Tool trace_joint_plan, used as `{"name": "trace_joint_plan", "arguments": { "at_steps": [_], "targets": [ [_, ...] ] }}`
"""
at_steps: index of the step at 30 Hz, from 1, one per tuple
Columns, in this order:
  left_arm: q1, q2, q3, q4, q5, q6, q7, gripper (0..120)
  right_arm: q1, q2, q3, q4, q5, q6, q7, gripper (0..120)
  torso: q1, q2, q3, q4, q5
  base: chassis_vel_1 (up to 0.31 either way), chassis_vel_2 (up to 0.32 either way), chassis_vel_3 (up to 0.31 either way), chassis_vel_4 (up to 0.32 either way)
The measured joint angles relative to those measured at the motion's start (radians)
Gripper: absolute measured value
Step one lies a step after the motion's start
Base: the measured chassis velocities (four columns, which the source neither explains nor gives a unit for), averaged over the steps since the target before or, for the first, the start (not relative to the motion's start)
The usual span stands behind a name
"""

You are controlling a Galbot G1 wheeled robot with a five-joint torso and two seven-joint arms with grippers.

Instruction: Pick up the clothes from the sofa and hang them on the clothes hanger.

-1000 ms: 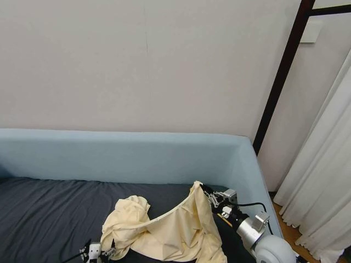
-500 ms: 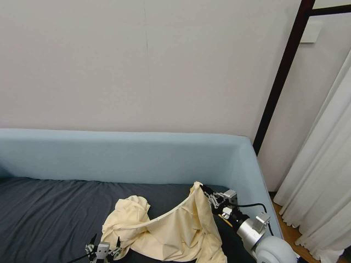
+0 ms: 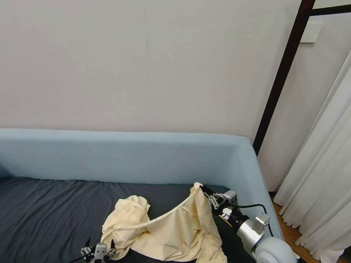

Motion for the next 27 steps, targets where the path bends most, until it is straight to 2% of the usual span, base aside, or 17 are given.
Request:
{"name": "trace_joint_plan", "arguments": {
  "at_steps": [10, 18, 27],
  "targets": [
    [-0.027, 0.007, -0.014, 0.018, -0.024, 0.005, 0.000, 100, -0.005, -0.010, 0.012, 0.012, 0.002, -0.001, 0.002, 0, 0.000, 0.000, 0.000, 0.0000, -0.0001, 0.000, 0.000, 0.000, 0.000],
    [0.007, 0.020, -0.024, -0.075, -0.016, 0.005, -0.013, 100, -0.005, -0.012, 0.013, 0.013, 0.002, -0.002, 0.003, 0, 0.000, 0.000, 0.000, 0.0001, 0.0000, 0.000, 0.000, 0.000, 0.000],
    [0.002, 0.029, -0.032, -0.089, -0.011, 0.018, -0.023, 100, 0.005, -0.009, 0.006, 0.003, 0.003, -0.002, 0.004, 0, 0.000, 0.000, 0.000, 0.0001, 0.0001, 0.000, 0.000, 0.000, 0.000]
  ]
}}
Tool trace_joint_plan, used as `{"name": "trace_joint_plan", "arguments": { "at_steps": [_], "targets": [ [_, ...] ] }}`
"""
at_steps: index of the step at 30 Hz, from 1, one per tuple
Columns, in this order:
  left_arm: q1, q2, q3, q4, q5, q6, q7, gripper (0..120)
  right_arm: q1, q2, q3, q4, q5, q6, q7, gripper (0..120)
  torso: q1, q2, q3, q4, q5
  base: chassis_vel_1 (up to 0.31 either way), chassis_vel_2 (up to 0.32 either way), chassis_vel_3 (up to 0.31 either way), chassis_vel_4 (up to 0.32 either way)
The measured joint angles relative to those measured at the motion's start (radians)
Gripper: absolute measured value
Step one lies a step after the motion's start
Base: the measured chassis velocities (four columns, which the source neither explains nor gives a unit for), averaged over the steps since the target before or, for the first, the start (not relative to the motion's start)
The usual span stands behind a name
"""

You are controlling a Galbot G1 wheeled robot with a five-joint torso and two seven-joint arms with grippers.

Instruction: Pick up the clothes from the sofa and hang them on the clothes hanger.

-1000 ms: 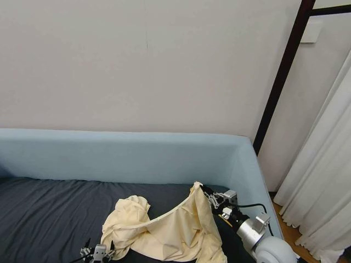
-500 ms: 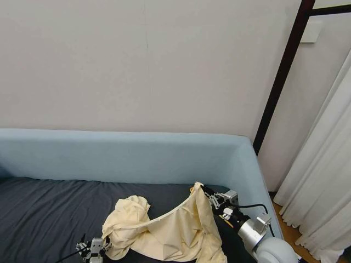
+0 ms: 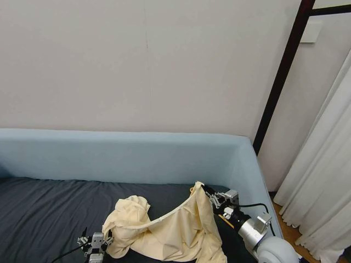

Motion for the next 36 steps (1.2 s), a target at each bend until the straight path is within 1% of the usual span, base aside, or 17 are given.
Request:
{"name": "trace_joint_plan", "arguments": {
  "at_steps": [5, 7, 8, 9, 10, 12, 13, 15, 19, 20, 22, 24, 25, 30, 31, 32, 36],
  "targets": [
    [-0.008, -0.023, 0.012, 0.032, 0.016, -0.015, 0.001, 95, 0.001, -0.001, -0.001, -0.004, 0.001, 0.000, 0.000, 0, 0.000, 0.000, 0.000, 0.0000, 0.0000, 0.000, 0.000, 0.000, 0.000],
    [-0.015, -0.034, 0.020, 0.051, 0.025, -0.026, 0.005, 91, 0.001, -0.003, -0.001, -0.005, 0.001, 0.000, 0.000, 0, 0.000, 0.000, 0.000, 0.0000, -0.0002, 0.000, 0.000, 0.000, 0.000],
    [-0.017, -0.037, 0.023, 0.054, 0.027, -0.029, 0.007, 84, 0.000, -0.003, -0.001, -0.005, 0.001, 0.000, 0.000, 0, 0.000, 0.000, 0.000, 0.0000, -0.0002, 0.000, 0.000, 0.000, 0.000],
    [-0.017, -0.037, 0.023, 0.054, 0.027, -0.029, 0.007, 84, 0.000, -0.003, -0.001, -0.005, 0.001, 0.000, 0.000, 0, 0.000, 0.000, 0.000, 0.0000, -0.0002, 0.000, 0.000, 0.000, 0.000],
    [-0.018, -0.042, 0.028, 0.054, 0.030, -0.031, 0.009, 78, 0.000, -0.004, -0.001, -0.006, 0.001, 0.000, 0.000, 0, 0.000, 0.000, 0.000, 0.0000, -0.0001, 0.000, 0.000, 0.000, 0.000],
    [-0.019, -0.046, 0.031, 0.054, 0.034, -0.035, 0.014, 72, 0.000, -0.004, -0.001, -0.008, 0.001, 0.001, 0.000, 0, 0.000, 0.000, 0.000, 0.0000, 0.0000, 0.000, 0.000, 0.000, 0.000],
    [-0.019, -0.048, 0.032, 0.053, 0.038, -0.039, 0.016, 65, 0.000, -0.004, -0.001, -0.009, 0.001, 0.001, 0.001, 0, 0.000, 0.000, 0.000, 0.0000, -0.0001, 0.000, 0.000, 0.000, 0.000],
    [-0.019, -0.048, 0.033, 0.051, 0.040, -0.041, 0.018, 62, 0.000, -0.004, -0.001, -0.009, 0.001, 0.001, 0.001, 0, 0.000, 0.000, 0.000, 0.0000, -0.0001, 0.000, 0.000, 0.000, 0.000],
    [-0.024, -0.045, 0.032, 0.051, 0.042, -0.045, 0.021, 43, 0.003, -0.004, -0.001, -0.012, 0.001, 0.002, 0.002, 0, 0.000, 0.000, 0.000, 0.0000, -0.0001, 0.000, 0.000, 0.000, 0.000],
    [-0.024, -0.045, 0.032, 0.051, 0.042, -0.045, 0.021, 43, 0.003, -0.004, -0.001, -0.012, 0.001, 0.002, 0.002, 0, 0.000, 0.000, 0.000, 0.0000, -0.0001, 0.000, 0.000, 0.000, 0.000],
    [-0.024, -0.040, 0.029, 0.051, 0.042, -0.047, 0.021, 34, 0.005, -0.004, -0.002, -0.012, 0.001, 0.002, 0.003, 0, 0.000, 0.000, 0.000, 0.0000, -0.0001, 0.000, 0.000, 0.000, 0.000],
    [-0.023, -0.037, 0.026, 0.048, 0.042, -0.049, 0.022, 27, 0.006, -0.003, -0.003, -0.013, 0.001, 0.002, 0.003, 0, 0.000, 0.000, 0.000, 0.0000, -0.0001, 0.000, 0.000, 0.000, 0.000],
    [-0.023, -0.037, 0.026, 0.048, 0.042, -0.049, 0.022, 27, 0.006, -0.003, -0.003, -0.013, 0.001, 0.002, 0.003, 0, 0.000, 0.000, 0.000, 0.0000, -0.0001, 0.000, 0.000, 0.000, 0.000],
    [-0.012, -0.027, 0.017, 0.022, 0.060, -0.061, 0.022, 4, 0.010, -0.003, -0.004, -0.018, 0.001, 0.003, 0.004, 0, 0.000, 0.000, 0.000, 0.0000, -0.0001, 0.000, 0.000, 0.000, 0.000],
    [-0.012, -0.027, 0.017, 0.022, 0.060, -0.061, 0.022, 4, 0.010, -0.003, -0.004, -0.018, 0.001, 0.003, 0.004, 0, 0.000, 0.000, 0.000, 0.0000, -0.0001, 0.000, 0.000, 0.000, 0.000],
    [-0.010, -0.025, 0.014, 0.014, 0.067, -0.067, 0.022, 0, 0.010, -0.003, -0.004, -0.021, 0.000, 0.003, 0.005, 0, 0.000, 0.000, 0.000, 0.0001, -0.0001, 0.000, 0.000, 0.000, 0.000],
    [-0.007, -0.018, 0.002, -0.042, 0.068, -0.102, 0.028, 0, 0.013, -0.007, -0.001, -0.032, -0.001, 0.007, 0.016, 0, 0.000, 0.000, 0.000, 0.0001, -0.0002, 0.000, 0.000, 0.000, 0.000]
  ]
}}
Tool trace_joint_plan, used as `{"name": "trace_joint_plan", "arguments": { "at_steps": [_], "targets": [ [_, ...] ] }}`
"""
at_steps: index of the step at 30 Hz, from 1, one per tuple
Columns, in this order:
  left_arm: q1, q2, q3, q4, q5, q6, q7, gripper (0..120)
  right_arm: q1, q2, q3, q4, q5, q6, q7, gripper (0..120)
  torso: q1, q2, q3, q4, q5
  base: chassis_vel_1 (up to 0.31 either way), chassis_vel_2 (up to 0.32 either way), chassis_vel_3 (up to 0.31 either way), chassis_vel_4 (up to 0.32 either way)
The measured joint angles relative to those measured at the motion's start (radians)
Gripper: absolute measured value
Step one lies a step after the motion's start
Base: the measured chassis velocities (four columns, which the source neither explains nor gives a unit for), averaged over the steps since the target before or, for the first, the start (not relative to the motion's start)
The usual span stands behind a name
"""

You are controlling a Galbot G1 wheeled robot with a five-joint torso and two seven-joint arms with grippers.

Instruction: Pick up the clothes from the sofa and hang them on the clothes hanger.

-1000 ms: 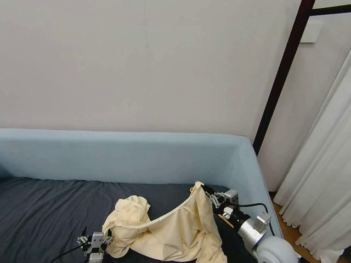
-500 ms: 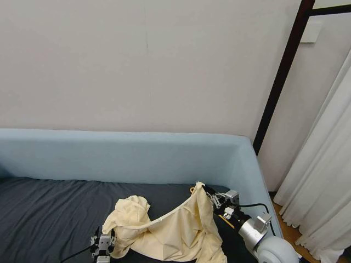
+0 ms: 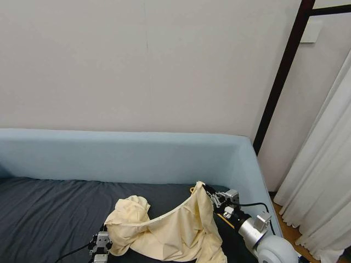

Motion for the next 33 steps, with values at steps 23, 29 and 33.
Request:
{"name": "trace_joint_plan", "arguments": {
  "at_steps": [23, 29, 33],
  "targets": [
    [-0.860, 0.384, -0.056, -0.310, -0.741, -0.052, 0.150, 0, 0.652, -0.177, 0.105, 0.120, 0.495, -0.092, 0.092, 0, 0.000, 0.000, 0.000, -0.0001, -0.0001, 0.000, 0.000, 0.000, 0.000],
    [-0.767, 0.435, -0.129, -0.399, -0.691, 0.020, 0.143, 0, 0.561, -0.184, 0.096, 0.187, 0.426, -0.152, 0.116, 0, 0.000, 0.000, 0.000, 0.0002, 0.0010, 0.000, 0.000, 0.000, 0.000],
    [-0.452, 0.397, -0.156, -0.488, -0.597, 0.137, 0.058, 0, 0.406, -0.147, 0.030, 0.216, 0.341, -0.166, 0.108, 0, 0.000, 0.000, 0.000, -0.0003, -0.0010, 0.000, 0.000, 0.000, 0.000]
  ]
}}
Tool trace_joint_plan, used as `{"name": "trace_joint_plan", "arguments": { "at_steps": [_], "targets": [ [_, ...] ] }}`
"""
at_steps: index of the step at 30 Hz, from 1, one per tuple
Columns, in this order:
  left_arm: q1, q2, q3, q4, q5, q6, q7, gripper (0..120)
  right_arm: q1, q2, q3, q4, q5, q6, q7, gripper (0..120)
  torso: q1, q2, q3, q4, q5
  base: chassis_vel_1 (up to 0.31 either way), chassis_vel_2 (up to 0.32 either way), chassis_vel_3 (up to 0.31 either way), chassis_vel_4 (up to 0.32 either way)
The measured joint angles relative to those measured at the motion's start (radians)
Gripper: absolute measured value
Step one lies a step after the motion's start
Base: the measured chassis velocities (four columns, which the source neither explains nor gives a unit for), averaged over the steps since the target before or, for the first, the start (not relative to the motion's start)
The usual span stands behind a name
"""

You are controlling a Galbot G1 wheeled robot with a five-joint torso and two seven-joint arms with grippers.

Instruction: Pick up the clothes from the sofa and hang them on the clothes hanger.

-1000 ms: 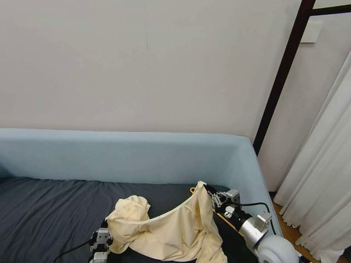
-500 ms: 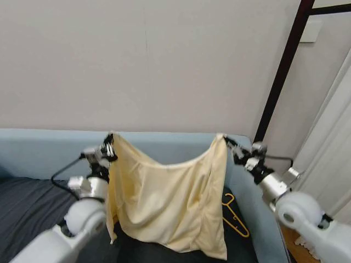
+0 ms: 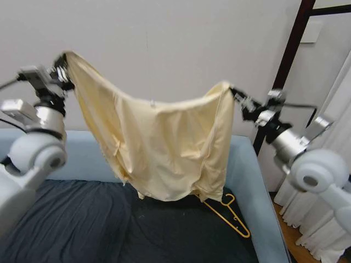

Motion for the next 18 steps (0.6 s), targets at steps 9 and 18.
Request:
{"name": "trace_joint_plan", "arguments": {
  "at_steps": [9, 18],
  "targets": [
    [0.258, -0.110, 0.070, 0.012, 0.029, 0.185, -0.123, 0, -0.122, 0.113, -0.228, -0.160, -0.210, -0.010, -0.040, 0, 0.000, 0.000, 0.000, 0.0001, 0.0011, 0.000, 0.000, 0.000, 0.000],
    [0.250, -0.187, 0.104, 0.115, 0.097, 0.144, -0.088, 0, -0.083, 0.272, -0.323, -0.439, -0.365, -0.089, 0.061, 0, 0.000, 0.000, 0.000, 0.0001, 0.0011, 0.000, 0.000, 0.000, 0.000]
  ]
}}
